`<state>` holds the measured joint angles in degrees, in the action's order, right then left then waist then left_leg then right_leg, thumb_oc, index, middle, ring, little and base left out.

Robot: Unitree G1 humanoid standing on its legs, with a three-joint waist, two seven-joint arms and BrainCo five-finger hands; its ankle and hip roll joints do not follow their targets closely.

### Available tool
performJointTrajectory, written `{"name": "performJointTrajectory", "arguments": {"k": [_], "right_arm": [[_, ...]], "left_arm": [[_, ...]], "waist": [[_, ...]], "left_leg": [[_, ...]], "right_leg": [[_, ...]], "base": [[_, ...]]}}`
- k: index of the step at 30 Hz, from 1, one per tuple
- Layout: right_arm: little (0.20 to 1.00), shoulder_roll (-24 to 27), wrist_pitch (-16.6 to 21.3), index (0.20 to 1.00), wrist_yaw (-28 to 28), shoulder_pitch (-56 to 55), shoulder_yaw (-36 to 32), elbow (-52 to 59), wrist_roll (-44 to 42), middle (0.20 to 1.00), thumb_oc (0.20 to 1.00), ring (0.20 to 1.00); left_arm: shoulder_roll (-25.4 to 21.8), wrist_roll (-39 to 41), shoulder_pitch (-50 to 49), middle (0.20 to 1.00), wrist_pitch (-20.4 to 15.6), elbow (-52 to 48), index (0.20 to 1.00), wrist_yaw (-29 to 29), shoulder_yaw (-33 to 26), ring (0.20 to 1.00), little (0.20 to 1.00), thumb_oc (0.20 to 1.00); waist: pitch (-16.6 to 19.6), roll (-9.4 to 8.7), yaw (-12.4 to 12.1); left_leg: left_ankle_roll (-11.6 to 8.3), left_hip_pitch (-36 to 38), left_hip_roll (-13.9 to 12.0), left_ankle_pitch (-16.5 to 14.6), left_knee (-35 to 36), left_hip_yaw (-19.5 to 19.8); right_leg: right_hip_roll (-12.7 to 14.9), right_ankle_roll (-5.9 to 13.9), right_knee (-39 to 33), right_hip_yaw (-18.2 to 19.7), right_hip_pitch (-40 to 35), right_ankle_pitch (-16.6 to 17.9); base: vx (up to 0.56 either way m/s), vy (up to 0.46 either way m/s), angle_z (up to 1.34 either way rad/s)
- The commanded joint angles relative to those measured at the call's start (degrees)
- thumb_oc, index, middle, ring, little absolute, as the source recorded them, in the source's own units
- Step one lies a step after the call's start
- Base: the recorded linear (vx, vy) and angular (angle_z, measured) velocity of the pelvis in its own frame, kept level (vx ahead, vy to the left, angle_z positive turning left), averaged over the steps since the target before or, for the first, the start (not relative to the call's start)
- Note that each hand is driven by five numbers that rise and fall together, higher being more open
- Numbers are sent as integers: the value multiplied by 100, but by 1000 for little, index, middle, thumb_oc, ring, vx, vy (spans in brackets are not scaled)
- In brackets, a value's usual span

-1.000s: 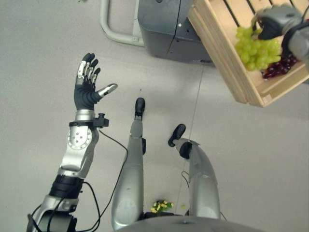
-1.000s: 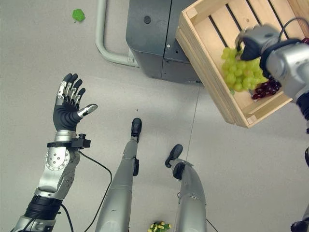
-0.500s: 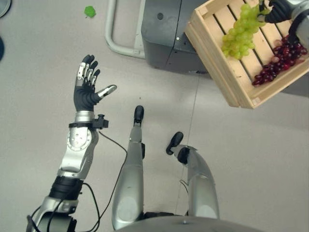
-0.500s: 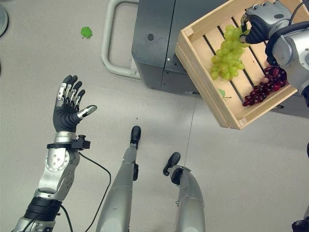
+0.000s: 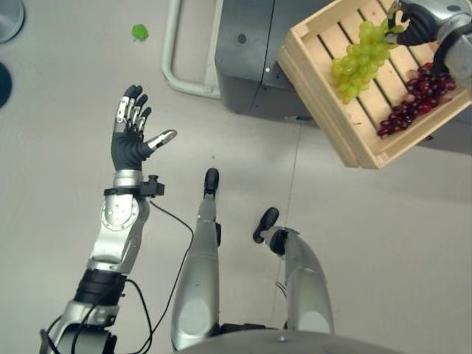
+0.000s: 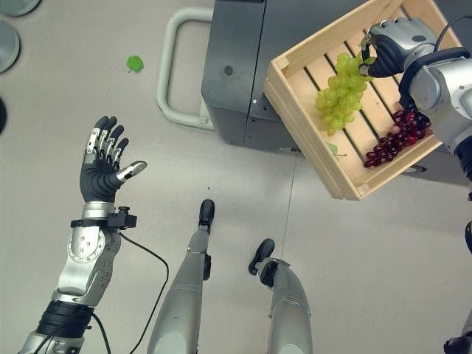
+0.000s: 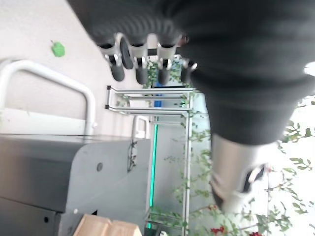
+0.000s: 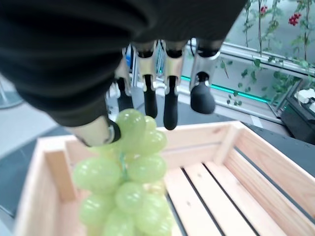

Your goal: Pick up the fruits from the basket on one side to the basket on the other side

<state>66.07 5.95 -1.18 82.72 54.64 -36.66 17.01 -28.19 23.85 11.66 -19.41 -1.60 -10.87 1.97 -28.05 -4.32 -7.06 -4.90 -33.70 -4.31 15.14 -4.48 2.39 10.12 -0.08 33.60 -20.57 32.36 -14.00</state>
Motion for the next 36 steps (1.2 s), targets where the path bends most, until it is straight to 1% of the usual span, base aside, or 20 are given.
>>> {"name": "performJointTrajectory", "arguments": {"k": [1,5,7,9,11,16,21,23,24,25,26,27,28,29,30,31,32,35,36], "right_arm": [[200,421,-20,200,-95,609,-129,261,-377,200,200,200],[200,588,15,200,-39,617,-201,468,-557,200,200,200],[200,743,75,200,32,702,-91,562,-615,200,200,200],[200,813,78,200,83,736,-66,674,-696,200,200,200],[200,956,110,200,191,690,-114,941,-842,200,200,200],[200,1156,162,200,392,714,-51,1228,-1148,200,200,200],[200,1284,201,200,521,799,100,1301,-1274,200,200,200],[200,1319,202,200,587,768,96,1404,-1358,200,200,200],[200,1341,204,200,609,758,75,1451,-1388,200,200,200],[200,1341,202,200,610,739,56,1456,-1386,200,200,200],[200,1349,202,200,647,782,88,1456,-1384,200,200,200],[200,1319,212,200,728,845,175,1519,-1423,200,200,200],[200,1322,212,200,729,853,178,1518,-1424,200,200,200],[200,1283,199,200,781,886,227,1603,-1505,200,200,200],[200,1289,198,200,782,887,224,1605,-1506,200,200,200],[200,1259,196,200,838,877,237,1689,-1595,200,200,200],[200,1270,195,200,839,869,223,1692,-1596,200,200,200],[200,1222,182,200,896,846,255,1845,-1661,200,200,200],[200,1229,183,200,896,847,251,1845,-1662,200,200,200]], "left_arm": [[-169,94,104,1000,-204,-26,1000,101,-344,1000,1000,1000],[-240,86,61,1000,-178,30,1000,147,-424,1000,1000,1000],[-324,93,-6,1000,-145,54,1000,229,-462,1000,1000,1000],[-339,89,-42,1000,-120,58,1000,245,-498,1000,1000,1000],[-383,85,-129,1000,-108,85,1000,284,-572,1000,1000,1000],[-432,105,-297,1000,-78,110,1000,403,-658,1000,1000,1000],[-470,149,-447,1000,19,120,1000,541,-695,1000,1000,1000],[-485,306,-491,1000,104,35,1000,672,-679,1000,1000,1000],[-602,164,-517,1000,152,-28,1000,707,-691,1000,1000,1000],[-606,161,-522,1000,157,-34,1000,706,-693,1000,1000,1000],[-747,27,-544,1000,205,-154,1000,778,-679,1000,1000,1000],[-879,100,-543,1000,291,-318,1000,959,-582,1000,1000,1000],[-879,102,-538,1000,291,-318,1000,961,-583,1000,1000,1000],[-1010,229,-408,1000,391,-379,1000,1132,-404,1000,1000,1000],[-1012,231,-400,1000,391,-378,1000,1133,-401,1000,1000,1000],[-1178,347,-228,1000,479,-433,1000,1322,-194,1000,1000,1000],[-1184,349,-212,1000,477,-426,1000,1324,-185,1000,1000,1000],[-1489,595,185,1000,623,-467,1000,1562,221,1000,1000,1000],[-1490,596,198,1000,622,-463,1000,1562,227,1000,1000,1000]], "waist": [[-174,-255,110],[-174,-307,111],[-119,-362,106],[-73,-374,122],[95,-433,164],[314,-525,181],[501,-565,183],[611,-570,198],[646,-571,202],[646,-576,201],[686,-576,188],[753,-563,202],[757,-566,208],[823,-553,234],[827,-558,238],[888,-536,267],[897,-543,273],[1016,-523,333],[1018,-527,336]], "left_leg": [[67,726,217,-1375,-593,-241],[72,984,212,-1378,-534,-276],[75,1179,206,-1410,-529,-306],[77,1233,203,-1428,-535,-320],[85,1354,212,-1497,-567,-337],[95,1527,200,-1606,-647,-388],[106,1623,178,-1648,-675,-436],[120,1672,175,-1669,-681,-446],[123,1684,173,-1685,-700,-451],[123,1685,172,-1687,-702,-450],[126,1703,175,-1708,-723,-449],[137,1742,178,-1722,-737,-451],[144,1726,187,-1689,-724,-449],[147,1787,183,-1737,-753,-456],[154,1771,193,-1704,-740,-454],[145,1829,184,-1740,-756,-448],[153,1808,197,-1698,-734,-440],[159,1935,204,-1766,-755,-443],[165,1920,214,-1734,-741,-440]], "right_leg": [[-119,594,-1800,-30,-718,1080],[-156,603,-1940,-14,-1008,1123],[-161,605,-1995,18,-1216,1133],[-165,609,-2008,15,-1271,1135],[-161,618,-2040,49,-1420,1131],[-179,637,-2100,89,-1624,1139],[-196,647,-2204,106,-1770,1164],[-216,651,-2256,126,-1835,1188],[-220,652,-2270,132,-1862,1185],[-221,652,-2272,131,-1865,1185],[-225,657,-2299,143,-1905,1184],[-229,659,-2325,141,-1970,1191],[-223,657,-2341,136,-1958,1218],[-230,665,-2339,141,-2030,1195],[-223,663,-2354,135,-2018,1220],[-228,672,-2345,130,-2097,1186],[-218,670,-2365,119,-2080,1215],[-220,684,-2385,107,-2240,1182],[-214,682,-2401,100,-2229,1206]], "base": [[-4,7,-7],[2,9,-2],[11,7,-2],[0,0,0],[37,20,-1],[5,5,-1],[4,14,-10],[9,4,-2],[0,0,0],[0,0,0],[0,0,0],[0,0,0],[0,0,0],[0,0,0],[0,0,0],[0,0,0],[0,0,0],[12,5,1],[0,0,0]]}}
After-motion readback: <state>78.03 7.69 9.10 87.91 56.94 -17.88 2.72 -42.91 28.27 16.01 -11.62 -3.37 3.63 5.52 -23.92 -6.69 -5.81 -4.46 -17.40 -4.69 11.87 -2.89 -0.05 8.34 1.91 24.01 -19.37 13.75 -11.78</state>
